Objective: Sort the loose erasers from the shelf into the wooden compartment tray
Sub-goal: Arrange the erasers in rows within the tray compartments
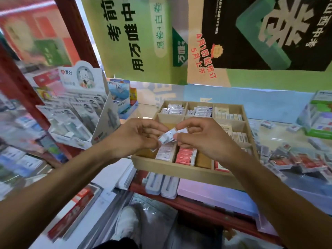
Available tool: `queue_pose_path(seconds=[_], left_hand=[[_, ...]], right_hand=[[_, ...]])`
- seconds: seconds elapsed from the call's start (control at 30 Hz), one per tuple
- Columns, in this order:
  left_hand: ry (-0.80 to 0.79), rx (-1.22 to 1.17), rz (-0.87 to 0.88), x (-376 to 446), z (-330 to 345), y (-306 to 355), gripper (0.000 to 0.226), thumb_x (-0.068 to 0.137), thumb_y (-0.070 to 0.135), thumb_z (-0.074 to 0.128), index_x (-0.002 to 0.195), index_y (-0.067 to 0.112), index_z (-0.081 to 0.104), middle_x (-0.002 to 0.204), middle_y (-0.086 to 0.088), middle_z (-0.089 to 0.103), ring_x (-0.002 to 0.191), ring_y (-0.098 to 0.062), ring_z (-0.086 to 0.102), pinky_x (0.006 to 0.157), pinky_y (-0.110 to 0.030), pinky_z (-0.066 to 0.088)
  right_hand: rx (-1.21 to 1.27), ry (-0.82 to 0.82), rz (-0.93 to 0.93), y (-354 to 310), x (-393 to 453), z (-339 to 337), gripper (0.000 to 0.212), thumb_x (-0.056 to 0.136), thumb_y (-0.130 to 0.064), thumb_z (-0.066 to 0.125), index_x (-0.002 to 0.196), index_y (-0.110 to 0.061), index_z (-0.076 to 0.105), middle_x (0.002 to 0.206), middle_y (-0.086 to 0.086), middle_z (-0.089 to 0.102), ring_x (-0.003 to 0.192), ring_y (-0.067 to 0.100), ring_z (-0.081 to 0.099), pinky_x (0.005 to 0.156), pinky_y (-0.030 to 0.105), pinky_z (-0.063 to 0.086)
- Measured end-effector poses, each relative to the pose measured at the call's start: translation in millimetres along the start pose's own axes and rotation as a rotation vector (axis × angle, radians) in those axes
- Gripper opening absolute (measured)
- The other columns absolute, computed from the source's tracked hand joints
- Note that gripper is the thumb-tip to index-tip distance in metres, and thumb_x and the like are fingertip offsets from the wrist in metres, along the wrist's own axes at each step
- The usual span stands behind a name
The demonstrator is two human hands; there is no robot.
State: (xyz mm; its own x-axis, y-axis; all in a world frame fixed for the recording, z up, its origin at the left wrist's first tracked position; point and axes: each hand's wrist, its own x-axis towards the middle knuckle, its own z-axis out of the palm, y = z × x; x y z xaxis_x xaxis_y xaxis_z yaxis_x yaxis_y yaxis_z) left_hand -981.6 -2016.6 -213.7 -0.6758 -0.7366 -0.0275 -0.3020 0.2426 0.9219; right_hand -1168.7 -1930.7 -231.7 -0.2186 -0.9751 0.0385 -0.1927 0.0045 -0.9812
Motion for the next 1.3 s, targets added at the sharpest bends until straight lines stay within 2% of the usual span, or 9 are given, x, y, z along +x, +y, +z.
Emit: queue_pose_path(seconds=[0.13,0.27,0.37,0.47,0.67,0.77,0.93,1.13,1.3], left_hand=[[0.019,0.120,0.018,0.9,4.0,-4.8,0.041,0.076,-0.011,0.072,0.109,0.013,0.069,0.101,-0.009,0.072,0.087,-0.018,0.064,0.087,-0.032,0.054],[0.124,0.647,0.214,7.7,-2.4,-18.0,0.042,0.077,0.010,0.077,0.115,0.023,0.066,0.110,0.004,0.069,0.090,-0.004,0.060,0.086,-0.031,0.052],[0.105,0.886,0.255,15.3,-7.2,-20.7,0.041,0.082,0.024,0.073,0.122,0.030,0.064,0.117,0.003,0.068,0.100,-0.011,0.061,0.087,-0.035,0.053],[0.014,0.948,0.236,26.2,-7.3,-21.2,0.039,0.086,0.028,0.067,0.124,0.034,0.062,0.126,0.006,0.064,0.110,-0.013,0.059,0.091,-0.032,0.051],[-0.076,1.030,0.193,44.8,-10.9,-27.5,0.035,0.084,0.035,0.068,0.118,0.032,0.065,0.125,0.006,0.059,0.113,-0.012,0.052,0.094,-0.029,0.044],[-0.083,1.108,0.144,44.8,-7.4,-29.5,0.037,0.086,0.038,0.064,0.122,0.034,0.060,0.128,0.007,0.058,0.113,-0.014,0.055,0.094,-0.039,0.050],[-0.020,1.271,0.178,48.2,-0.7,-40.8,0.027,0.092,0.032,0.055,0.118,0.031,0.062,0.123,0.003,0.059,0.107,-0.017,0.056,0.086,-0.029,0.047],[0.034,1.147,0.278,46.3,-7.1,-52.4,0.022,0.088,0.037,0.058,0.106,0.036,0.069,0.106,0.005,0.067,0.097,-0.017,0.058,0.085,-0.034,0.049],[0.145,0.629,0.402,28.0,-8.5,-43.3,0.029,0.076,0.029,0.078,0.104,0.025,0.071,0.099,0.011,0.068,0.091,0.001,0.062,0.076,-0.010,0.046]], right_hand=[[-0.141,0.061,-0.045,9.5,5.1,0.7,0.012,0.076,-0.015,0.080,0.086,-0.020,0.073,0.083,0.012,0.068,0.073,0.027,0.072,0.071,0.043,0.061],[-0.233,0.169,-0.048,15.0,11.1,-4.7,0.012,0.074,-0.017,0.079,0.082,-0.024,0.074,0.073,-0.007,0.065,0.075,0.020,0.070,0.071,0.046,0.059],[-0.224,0.204,-0.050,17.2,13.9,-10.0,0.011,0.076,-0.016,0.077,0.083,-0.024,0.074,0.073,-0.007,0.069,0.068,0.016,0.070,0.067,0.042,0.060],[-0.243,0.218,-0.063,17.8,16.4,-10.9,0.012,0.077,-0.017,0.076,0.080,-0.028,0.072,0.071,-0.014,0.065,0.067,0.011,0.068,0.061,0.032,0.059],[-0.216,0.225,-0.047,23.7,25.3,-9.0,0.011,0.076,-0.018,0.076,0.083,-0.026,0.073,0.078,-0.012,0.068,0.067,0.015,0.070,0.067,0.042,0.059],[-0.248,0.212,-0.055,25.6,27.3,-7.0,0.010,0.077,-0.020,0.076,0.085,-0.025,0.073,0.080,-0.009,0.071,0.066,0.012,0.070,0.066,0.035,0.059],[-0.239,0.197,-0.020,27.1,27.3,-2.7,0.010,0.079,-0.021,0.075,0.088,-0.024,0.072,0.089,-0.007,0.072,0.069,0.010,0.070,0.065,0.037,0.060],[-0.190,0.194,0.035,25.6,25.3,2.1,0.012,0.079,-0.021,0.077,0.089,-0.025,0.072,0.087,-0.009,0.070,0.072,0.012,0.071,0.067,0.041,0.061],[0.001,0.151,0.131,20.7,22.3,9.1,0.018,0.079,-0.016,0.078,0.096,-0.014,0.071,0.080,0.007,0.074,0.068,0.016,0.073,0.071,0.034,0.061]])
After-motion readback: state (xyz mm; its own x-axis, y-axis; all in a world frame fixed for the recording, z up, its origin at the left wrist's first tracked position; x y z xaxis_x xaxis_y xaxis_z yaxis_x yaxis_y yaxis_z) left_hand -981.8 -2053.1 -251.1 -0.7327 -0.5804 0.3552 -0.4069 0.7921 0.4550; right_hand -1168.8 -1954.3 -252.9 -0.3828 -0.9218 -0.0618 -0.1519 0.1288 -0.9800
